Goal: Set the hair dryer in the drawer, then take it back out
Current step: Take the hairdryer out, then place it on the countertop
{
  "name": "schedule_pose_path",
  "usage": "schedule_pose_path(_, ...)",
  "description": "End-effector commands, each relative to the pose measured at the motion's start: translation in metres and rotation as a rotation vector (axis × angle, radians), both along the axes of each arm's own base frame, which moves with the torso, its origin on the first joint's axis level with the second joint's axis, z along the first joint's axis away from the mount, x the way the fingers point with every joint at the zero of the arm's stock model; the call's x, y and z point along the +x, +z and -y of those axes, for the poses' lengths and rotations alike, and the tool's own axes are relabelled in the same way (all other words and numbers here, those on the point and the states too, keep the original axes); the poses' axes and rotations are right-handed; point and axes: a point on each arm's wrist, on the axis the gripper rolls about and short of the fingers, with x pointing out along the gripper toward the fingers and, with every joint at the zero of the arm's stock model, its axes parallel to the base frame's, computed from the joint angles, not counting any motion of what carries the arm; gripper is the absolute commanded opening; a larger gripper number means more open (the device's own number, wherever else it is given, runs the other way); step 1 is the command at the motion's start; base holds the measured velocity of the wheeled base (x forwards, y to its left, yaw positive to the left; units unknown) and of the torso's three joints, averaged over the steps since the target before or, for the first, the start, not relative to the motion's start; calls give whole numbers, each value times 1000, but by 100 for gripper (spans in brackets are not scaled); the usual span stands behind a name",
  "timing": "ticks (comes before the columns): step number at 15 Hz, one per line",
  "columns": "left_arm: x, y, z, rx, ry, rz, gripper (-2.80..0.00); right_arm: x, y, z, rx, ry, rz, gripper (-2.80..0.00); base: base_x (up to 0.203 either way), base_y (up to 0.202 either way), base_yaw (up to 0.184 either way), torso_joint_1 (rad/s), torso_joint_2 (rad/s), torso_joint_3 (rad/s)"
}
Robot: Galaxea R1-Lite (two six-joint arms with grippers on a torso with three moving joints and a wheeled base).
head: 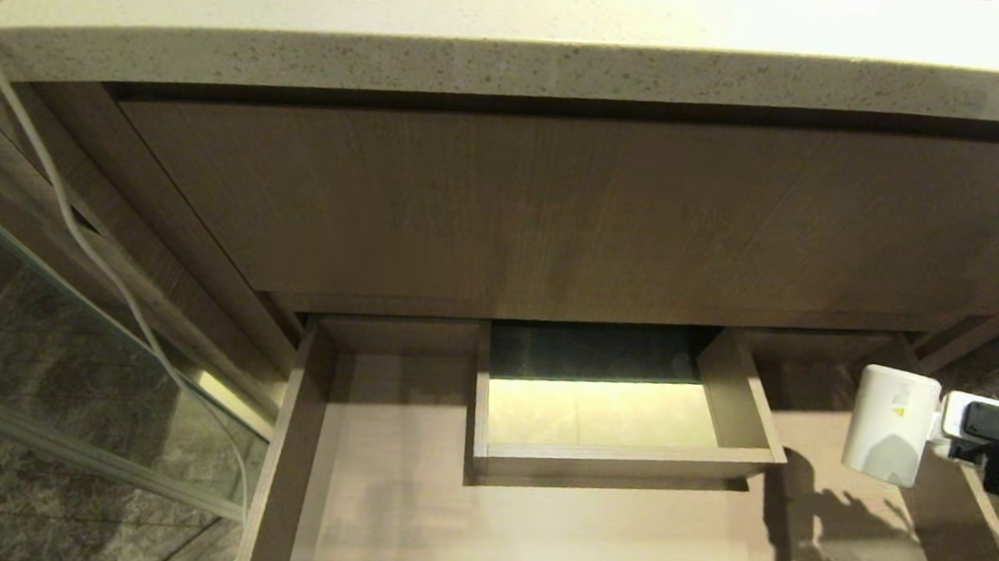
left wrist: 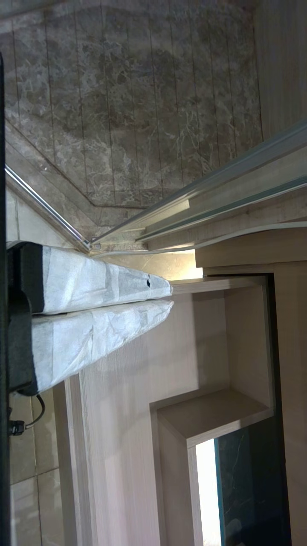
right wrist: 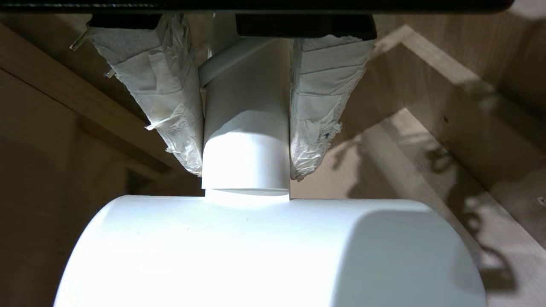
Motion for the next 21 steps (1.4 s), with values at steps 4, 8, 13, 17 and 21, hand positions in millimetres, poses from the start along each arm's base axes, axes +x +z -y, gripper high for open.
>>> schedule_pose_path(4, 0, 0, 0, 0, 0, 0, -280, -68, 63, -24, -108, -38, 190, -280, 0, 0, 0, 0, 0, 0)
schedule_pose_path(8, 0, 0, 0, 0, -1, 0, -280, -120, 95, -47, -163, -70, 322, -280, 0, 0, 0, 0, 0, 0)
schedule_pose_path(13, 0, 0, 0, 0, -1, 0, -280, -177, 124, -84, -122, -127, 488, -280, 0, 0, 0, 0, 0, 0)
schedule_pose_path(17, 0, 0, 0, 0, 0, 1, -280, -202, 144, -101, -84, -154, 618, -280, 0, 0, 0, 0, 0, 0)
schedule_pose_path(21, 0, 0, 0, 0, -1, 0, -280, -218, 173, -111, -50, -176, 745, -280, 0, 0, 0, 0, 0, 0)
